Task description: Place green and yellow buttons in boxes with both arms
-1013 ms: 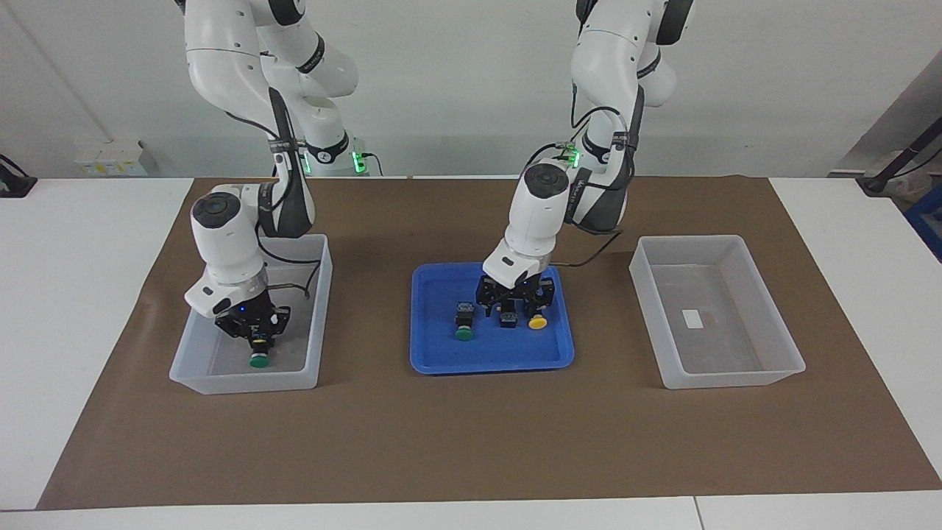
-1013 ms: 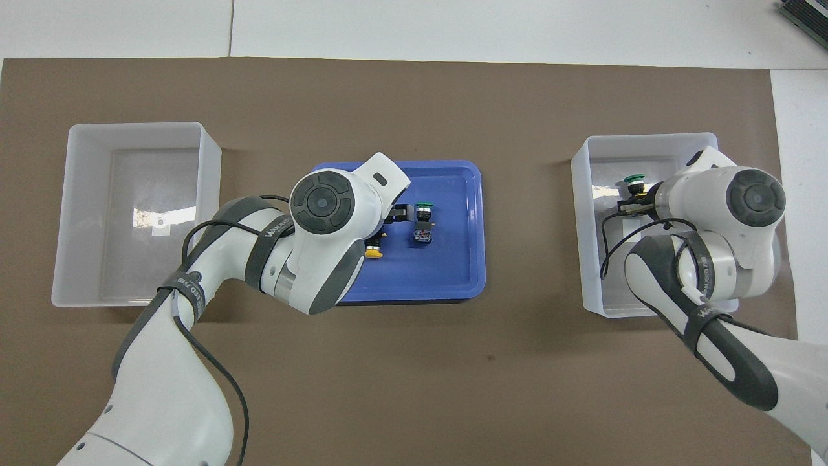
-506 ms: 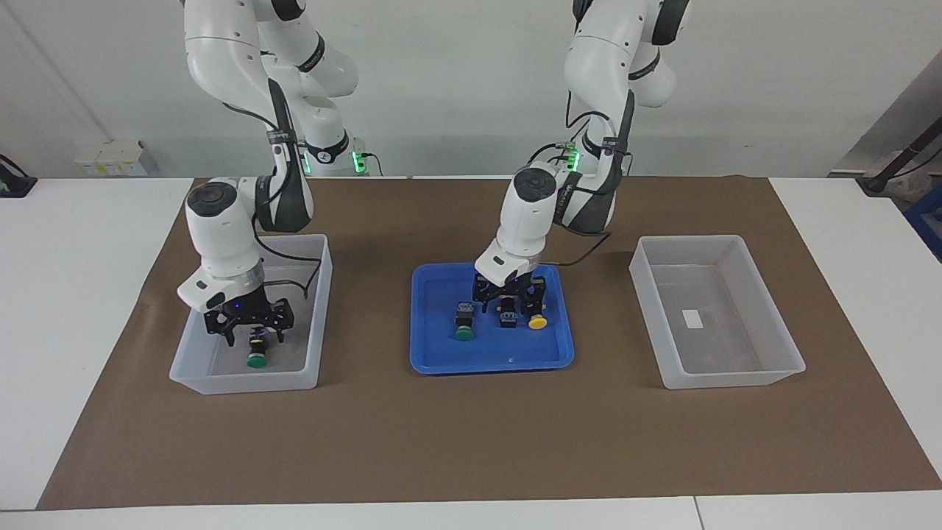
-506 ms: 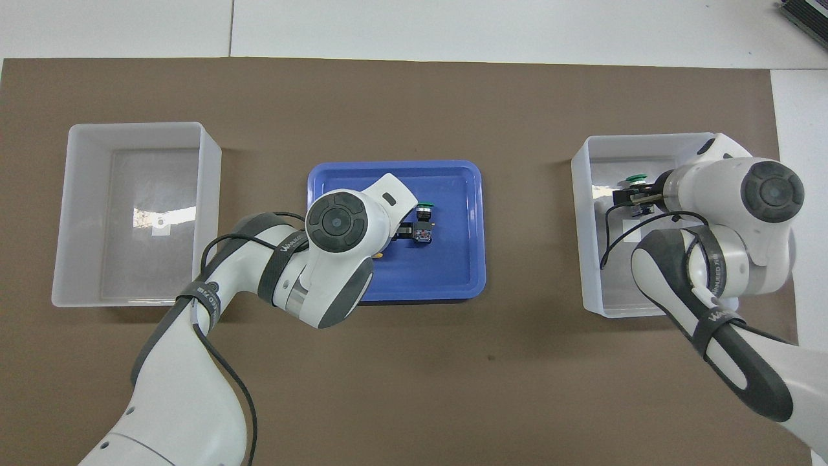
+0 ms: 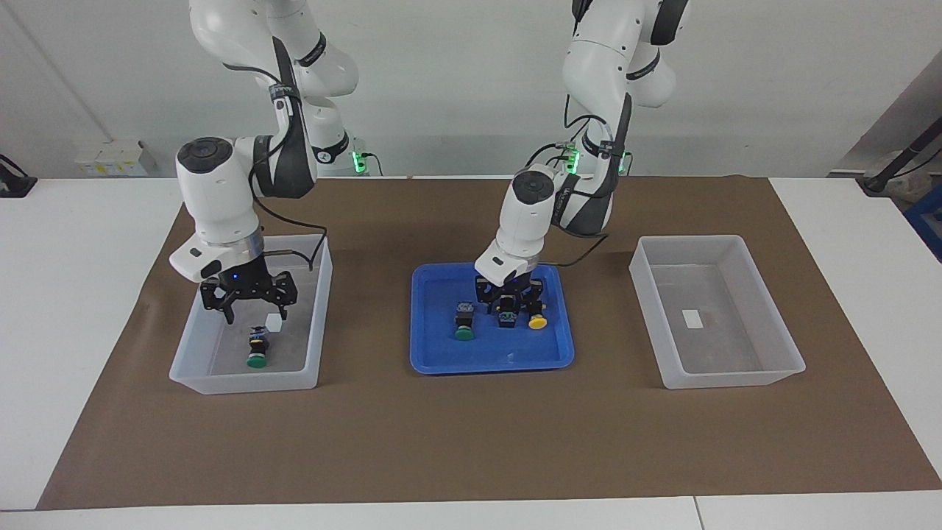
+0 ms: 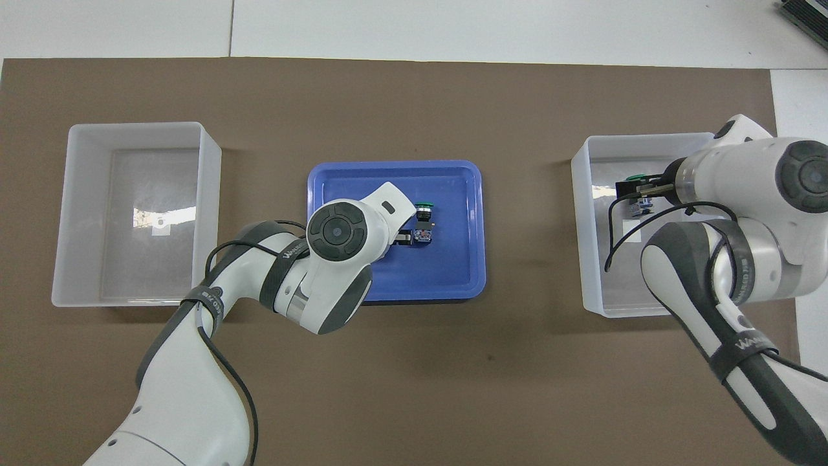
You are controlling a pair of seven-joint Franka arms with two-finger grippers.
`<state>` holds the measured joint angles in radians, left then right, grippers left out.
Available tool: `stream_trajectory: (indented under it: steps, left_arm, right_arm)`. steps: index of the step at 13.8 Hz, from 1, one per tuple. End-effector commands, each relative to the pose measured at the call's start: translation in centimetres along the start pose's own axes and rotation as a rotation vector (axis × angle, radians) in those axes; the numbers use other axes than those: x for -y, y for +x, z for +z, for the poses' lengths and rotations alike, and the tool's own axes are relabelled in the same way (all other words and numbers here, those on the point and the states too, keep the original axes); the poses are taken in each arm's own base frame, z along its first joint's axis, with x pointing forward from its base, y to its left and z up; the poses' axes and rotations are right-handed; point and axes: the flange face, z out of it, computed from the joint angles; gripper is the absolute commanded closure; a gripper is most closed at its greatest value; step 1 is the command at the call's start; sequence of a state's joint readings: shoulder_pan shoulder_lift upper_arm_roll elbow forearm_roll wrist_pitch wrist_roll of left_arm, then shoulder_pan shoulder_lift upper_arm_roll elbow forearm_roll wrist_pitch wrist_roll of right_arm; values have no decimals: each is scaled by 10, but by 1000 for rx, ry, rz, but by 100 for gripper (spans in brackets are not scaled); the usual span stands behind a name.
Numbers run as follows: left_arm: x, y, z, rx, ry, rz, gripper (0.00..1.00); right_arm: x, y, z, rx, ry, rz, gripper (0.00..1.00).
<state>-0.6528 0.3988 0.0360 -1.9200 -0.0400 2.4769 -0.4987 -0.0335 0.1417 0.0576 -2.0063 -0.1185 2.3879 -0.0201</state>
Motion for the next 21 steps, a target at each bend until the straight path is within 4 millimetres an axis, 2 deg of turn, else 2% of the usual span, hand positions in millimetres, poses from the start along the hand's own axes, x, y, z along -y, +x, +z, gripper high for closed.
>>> stream_trajectory:
  steps: [1, 3, 4, 6, 9, 10, 13, 14, 17, 18, 21]
  left_arm:
    - [-1, -7, 1, -1, -2, -5, 72]
    - [-2, -8, 1, 2, -1, -3, 92]
    - [-2, -7, 0, 6, 1, -3, 100]
    - [-2, -5, -2, 9, 3, -3, 100]
    - [-2, 2, -10, 17, 10, -4, 100]
    - [-2, 8, -16, 21, 12, -7, 100]
    - [-4, 27, -42, 26, 12, -16, 100]
    - [3, 39, -55, 25, 12, -34, 100]
    - [42, 76, -99, 26, 21, -99, 100]
    - [54, 86, -111, 27, 25, -115, 100]
    - [118, 112, -130, 30, 44, -149, 100]
  right_arm:
    - [22, 2, -37, 4, 34, 21, 0]
    - [35, 4, -64, 8, 36, 45, 0]
    - [41, 5, -69, 18, 38, 52, 0]
    - [61, 7, -72, 11, 46, 78, 0]
    - [93, 9, -66, 11, 59, 107, 0]
    - [98, 12, -62, 15, 61, 131, 0]
    - [148, 19, -55, 26, 80, 110, 0]
    - [166, 20, -54, 23, 88, 117, 0]
    - [197, 29, -46, 26, 98, 135, 0]
    - [212, 30, -40, 32, 102, 145, 0]
    - [260, 37, -30, 24, 112, 181, 0]
